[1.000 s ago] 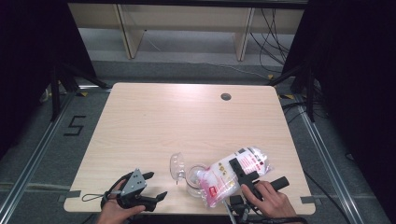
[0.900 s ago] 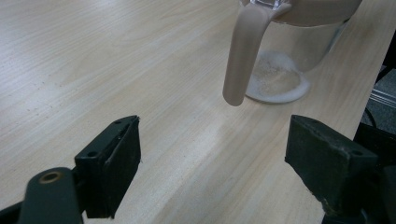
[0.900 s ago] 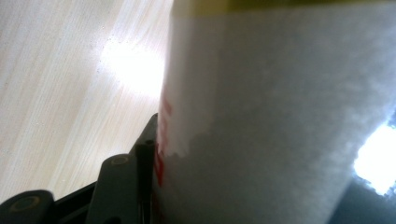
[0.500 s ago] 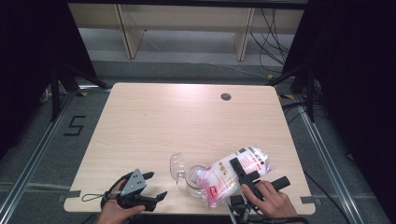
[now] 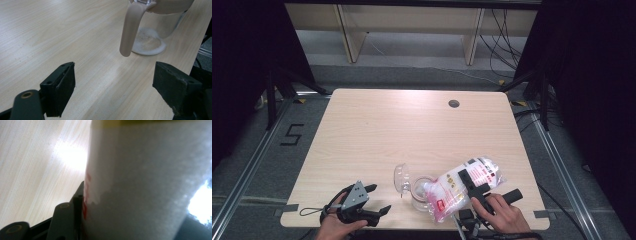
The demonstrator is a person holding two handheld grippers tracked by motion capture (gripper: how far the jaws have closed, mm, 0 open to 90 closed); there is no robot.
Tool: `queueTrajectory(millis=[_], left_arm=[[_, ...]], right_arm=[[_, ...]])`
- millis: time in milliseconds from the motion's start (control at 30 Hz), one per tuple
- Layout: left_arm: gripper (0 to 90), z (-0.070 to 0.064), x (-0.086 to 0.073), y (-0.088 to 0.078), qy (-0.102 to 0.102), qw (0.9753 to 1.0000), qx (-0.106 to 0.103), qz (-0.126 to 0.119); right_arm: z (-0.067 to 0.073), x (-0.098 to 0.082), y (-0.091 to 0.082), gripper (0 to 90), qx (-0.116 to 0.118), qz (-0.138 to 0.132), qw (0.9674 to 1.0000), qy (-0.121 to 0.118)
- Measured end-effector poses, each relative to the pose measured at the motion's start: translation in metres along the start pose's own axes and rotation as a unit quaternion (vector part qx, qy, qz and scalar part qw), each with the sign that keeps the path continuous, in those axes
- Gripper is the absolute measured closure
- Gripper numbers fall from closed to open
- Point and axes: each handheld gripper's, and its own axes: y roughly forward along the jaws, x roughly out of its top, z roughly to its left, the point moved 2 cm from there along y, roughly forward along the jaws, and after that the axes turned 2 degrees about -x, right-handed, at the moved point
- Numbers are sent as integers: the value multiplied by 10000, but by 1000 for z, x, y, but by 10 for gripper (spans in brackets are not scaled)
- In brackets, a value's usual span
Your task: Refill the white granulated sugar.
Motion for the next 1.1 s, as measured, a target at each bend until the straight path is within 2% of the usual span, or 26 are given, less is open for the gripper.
queueTrajectory(millis=[333, 367, 533, 567, 1000, 1100], left_arm=[[179, 0, 0, 0, 4, 10000, -1, -1], [179, 0, 0, 0, 4, 10000, -2, 1], [179, 0, 0, 0, 21, 10000, 26, -23], [179, 1, 0, 0, 35, 10000, 16, -37], [179, 0, 0, -1, 37, 10000, 7, 7], [179, 0, 0, 0, 22, 10000, 11, -51]], right_arm=[[1, 0, -1, 480, 7, 8, 10000, 57], [0, 0, -1, 480, -12, -5, 10000, -16], [0, -1, -1, 481, -1, 37, 10000, -61], [1, -1, -2, 481, 18, 108, 9999, 35], [0, -1, -2, 483, 22, 67, 10000, 19], [1, -1, -3, 483, -8, 81, 9999, 145]])
